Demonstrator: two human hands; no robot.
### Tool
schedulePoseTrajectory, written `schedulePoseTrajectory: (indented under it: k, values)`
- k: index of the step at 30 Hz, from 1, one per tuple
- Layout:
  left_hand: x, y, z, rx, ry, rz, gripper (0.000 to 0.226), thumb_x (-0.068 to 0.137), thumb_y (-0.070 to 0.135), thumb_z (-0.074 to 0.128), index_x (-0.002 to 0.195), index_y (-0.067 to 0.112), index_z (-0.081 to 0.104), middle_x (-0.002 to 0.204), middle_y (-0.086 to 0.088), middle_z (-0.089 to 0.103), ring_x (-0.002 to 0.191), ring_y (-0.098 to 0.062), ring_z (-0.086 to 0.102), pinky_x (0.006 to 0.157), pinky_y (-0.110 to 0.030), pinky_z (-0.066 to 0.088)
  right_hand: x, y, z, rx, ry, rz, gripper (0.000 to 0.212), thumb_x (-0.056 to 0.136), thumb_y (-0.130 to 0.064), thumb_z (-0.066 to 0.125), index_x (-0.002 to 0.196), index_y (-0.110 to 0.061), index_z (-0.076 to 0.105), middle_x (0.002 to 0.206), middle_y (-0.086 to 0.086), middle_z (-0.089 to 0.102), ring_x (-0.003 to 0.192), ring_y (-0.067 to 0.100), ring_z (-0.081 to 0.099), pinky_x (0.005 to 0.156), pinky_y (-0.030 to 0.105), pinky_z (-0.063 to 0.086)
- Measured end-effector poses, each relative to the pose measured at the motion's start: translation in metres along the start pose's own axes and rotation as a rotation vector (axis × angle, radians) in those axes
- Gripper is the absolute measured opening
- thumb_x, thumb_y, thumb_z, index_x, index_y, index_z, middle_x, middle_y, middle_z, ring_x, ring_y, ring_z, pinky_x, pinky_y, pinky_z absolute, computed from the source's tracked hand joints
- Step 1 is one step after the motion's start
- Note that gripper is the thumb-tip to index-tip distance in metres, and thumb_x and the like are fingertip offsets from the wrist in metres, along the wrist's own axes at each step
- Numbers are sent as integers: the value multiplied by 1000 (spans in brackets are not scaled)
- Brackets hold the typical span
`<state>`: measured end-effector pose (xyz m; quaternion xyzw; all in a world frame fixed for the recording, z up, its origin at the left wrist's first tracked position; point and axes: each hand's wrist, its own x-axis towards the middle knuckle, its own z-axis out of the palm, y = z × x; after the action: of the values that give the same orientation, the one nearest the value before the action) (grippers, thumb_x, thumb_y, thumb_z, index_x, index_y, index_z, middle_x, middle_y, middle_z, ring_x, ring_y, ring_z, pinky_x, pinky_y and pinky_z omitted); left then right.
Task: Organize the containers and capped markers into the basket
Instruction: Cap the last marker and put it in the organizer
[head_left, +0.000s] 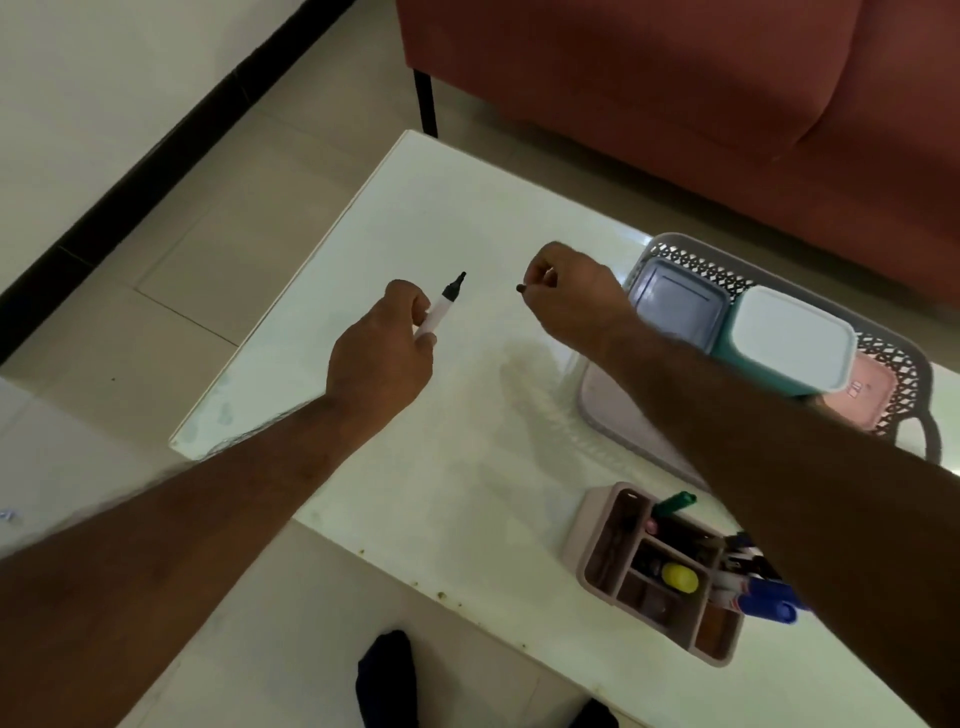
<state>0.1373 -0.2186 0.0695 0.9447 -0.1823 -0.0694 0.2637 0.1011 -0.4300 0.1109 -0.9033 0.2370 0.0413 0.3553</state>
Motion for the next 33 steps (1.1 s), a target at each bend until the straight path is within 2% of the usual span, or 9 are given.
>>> schedulePoseTrajectory:
  k: [4,7,11,14,17,20,24,29,33]
  values:
    - [-11,21,-2,-39,-12,22,35,91,22,62,124,25,51,110,13,64,84,-16,62,72,-31,45,-17,3,-38,344,4,71,15,83,-14,49,89,-22,60,88,-1,73,78,19,64,67,37,54]
    - [-23,40,-1,-59,-29,53,31,92,24,61,122,29,55,112,16,62,85,-12,60,72,-28,42,-35,8,-61,434,-3,54,22,88,-8,47,88,-16,68,89,8,74,70,13,60,62,28,55]
    - [-39,67,0,-97,-53,116,30,91,26,59,120,34,57,112,20,61,86,-6,57,72,-24,40,-59,17,-86,438,21,13,21,94,-7,53,100,-9,72,92,15,72,73,14,63,68,23,60]
    - [-48,88,1,-117,-34,190,30,91,24,59,119,32,59,110,18,62,86,-8,57,73,-26,44,-72,28,-98,466,39,-2,11,93,-10,62,103,-8,67,84,11,70,70,17,66,75,37,62]
    - [-57,104,1,-121,-1,279,30,90,22,60,120,26,60,108,13,63,86,-10,58,73,-28,49,-82,39,-107,467,27,-16,12,89,-12,70,100,-10,66,88,11,73,77,28,72,79,45,61]
    - [-63,118,2,-104,9,353,30,91,21,61,121,22,60,108,10,64,86,-12,58,72,-30,51,-92,46,-117,410,12,-47,15,88,-11,72,102,-9,67,91,8,74,81,22,73,79,37,62]
    - [-68,136,2,-85,-6,374,30,92,21,60,122,21,59,110,8,64,88,-14,58,72,-29,50,-104,56,-127,449,8,-64,12,89,-6,70,101,-10,68,88,3,73,73,7,71,72,24,59]
    - [-74,151,7,-55,-30,407,32,92,22,62,124,18,59,112,3,64,87,-11,56,72,-26,48,-113,72,-145,567,104,-11,12,91,-5,67,93,-16,65,89,7,73,74,13,69,70,23,59]
    - [-78,162,14,-47,-38,443,34,92,22,63,125,16,59,111,0,65,86,-6,50,71,-21,40,-123,81,-149,570,35,-26,11,90,-4,68,99,-11,66,86,6,72,74,14,70,72,26,60]
